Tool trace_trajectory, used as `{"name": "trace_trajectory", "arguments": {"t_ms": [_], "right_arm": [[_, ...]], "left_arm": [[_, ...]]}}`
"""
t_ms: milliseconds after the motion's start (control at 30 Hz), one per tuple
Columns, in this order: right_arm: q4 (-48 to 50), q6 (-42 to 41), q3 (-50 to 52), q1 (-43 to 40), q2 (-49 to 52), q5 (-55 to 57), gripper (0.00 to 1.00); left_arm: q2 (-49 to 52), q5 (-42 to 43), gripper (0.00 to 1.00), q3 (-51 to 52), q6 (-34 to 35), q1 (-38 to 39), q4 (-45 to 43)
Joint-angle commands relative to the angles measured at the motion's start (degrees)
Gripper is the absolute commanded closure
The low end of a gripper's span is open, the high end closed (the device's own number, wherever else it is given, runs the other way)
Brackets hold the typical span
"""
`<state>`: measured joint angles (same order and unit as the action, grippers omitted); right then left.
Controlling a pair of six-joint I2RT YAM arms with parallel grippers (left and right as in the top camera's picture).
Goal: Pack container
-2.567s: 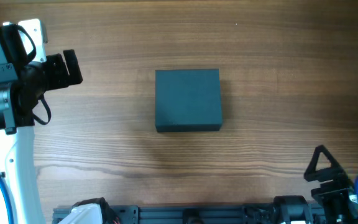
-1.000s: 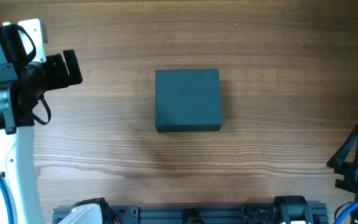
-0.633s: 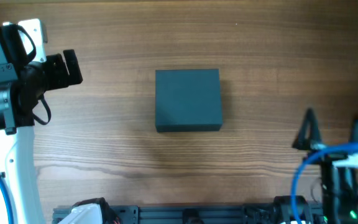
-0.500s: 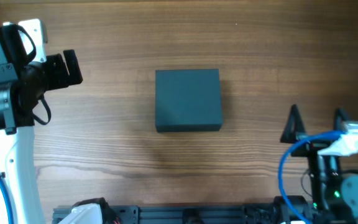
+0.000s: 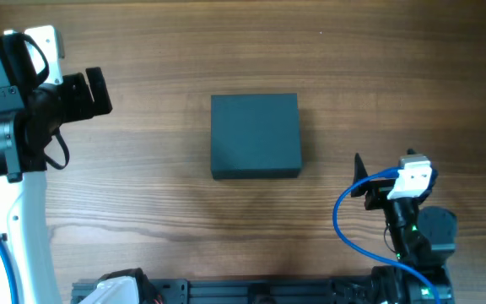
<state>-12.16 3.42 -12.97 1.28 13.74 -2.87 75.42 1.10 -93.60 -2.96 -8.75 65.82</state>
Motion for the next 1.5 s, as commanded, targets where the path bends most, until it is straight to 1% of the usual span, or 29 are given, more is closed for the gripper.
{"name": "trace_trajectory", "arguments": {"t_ms": [0,100,233,367,1467], "right_arm": [[1.2,1.1,2.6,-0.2,-1.2,-1.1,0.00],[1.4,1.1,5.4,-0.2,-3.9,-1.1,0.00],[1.5,1.1,8.4,-0.2,-9.8,-1.1,0.00],[2.0,1.3,8.5,-0.2,-13.5,-0.6,0.00],[2.0,0.9,8.5,-0.2,-13.6,-0.7,0.00]], "left_arm": [[-0.3,-0.3,0.00,-0.2,-1.1,-0.3,-0.2],[-0.3,-0.3,0.00,-0.2,-1.1,-0.3,-0.2],[-0.3,-0.3,0.00,-0.2,-1.1,-0.3,-0.2],[-0.3,-0.3,0.00,-0.2,-1.1,-0.3,-0.2],[-0.2,-0.3,0.00,-0.2,-1.1,-0.3,-0.2]]}}
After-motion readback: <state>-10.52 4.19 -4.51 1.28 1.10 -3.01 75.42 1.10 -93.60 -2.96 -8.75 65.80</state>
